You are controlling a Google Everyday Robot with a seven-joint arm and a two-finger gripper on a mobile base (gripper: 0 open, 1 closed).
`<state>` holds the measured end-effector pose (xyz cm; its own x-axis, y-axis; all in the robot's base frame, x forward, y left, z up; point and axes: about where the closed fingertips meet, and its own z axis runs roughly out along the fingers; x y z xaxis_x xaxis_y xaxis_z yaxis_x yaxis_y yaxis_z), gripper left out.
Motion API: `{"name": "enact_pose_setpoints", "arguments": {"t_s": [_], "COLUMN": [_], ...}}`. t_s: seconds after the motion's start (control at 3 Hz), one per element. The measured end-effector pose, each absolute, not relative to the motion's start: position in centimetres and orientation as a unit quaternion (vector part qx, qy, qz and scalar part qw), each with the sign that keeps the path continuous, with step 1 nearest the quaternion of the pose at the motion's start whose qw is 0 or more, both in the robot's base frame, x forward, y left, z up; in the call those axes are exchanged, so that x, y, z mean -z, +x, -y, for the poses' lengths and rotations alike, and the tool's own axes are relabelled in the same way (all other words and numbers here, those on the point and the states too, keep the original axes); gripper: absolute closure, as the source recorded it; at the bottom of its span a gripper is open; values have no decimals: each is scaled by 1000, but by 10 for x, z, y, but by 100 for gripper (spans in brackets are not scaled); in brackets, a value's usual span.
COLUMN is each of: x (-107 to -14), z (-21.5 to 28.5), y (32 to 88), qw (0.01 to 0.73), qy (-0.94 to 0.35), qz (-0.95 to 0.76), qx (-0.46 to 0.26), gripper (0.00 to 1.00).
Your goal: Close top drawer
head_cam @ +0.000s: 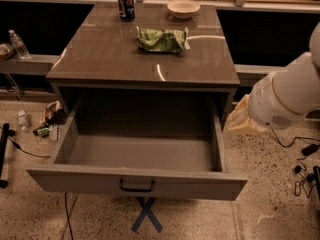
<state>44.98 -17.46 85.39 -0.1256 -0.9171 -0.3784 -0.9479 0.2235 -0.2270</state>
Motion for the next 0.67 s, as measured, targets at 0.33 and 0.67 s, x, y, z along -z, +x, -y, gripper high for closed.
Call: {"name": "enact_pose_setpoints", "arguments": {"t_s": [0.33,0.67], "x": [-810,-775], "z": [181,173], "y": [429,416], "qw": [260,282], "qy": [-617,-625], "qz": [-742,-728], "qx": [-24,-12], "gripper": [100,100]}}
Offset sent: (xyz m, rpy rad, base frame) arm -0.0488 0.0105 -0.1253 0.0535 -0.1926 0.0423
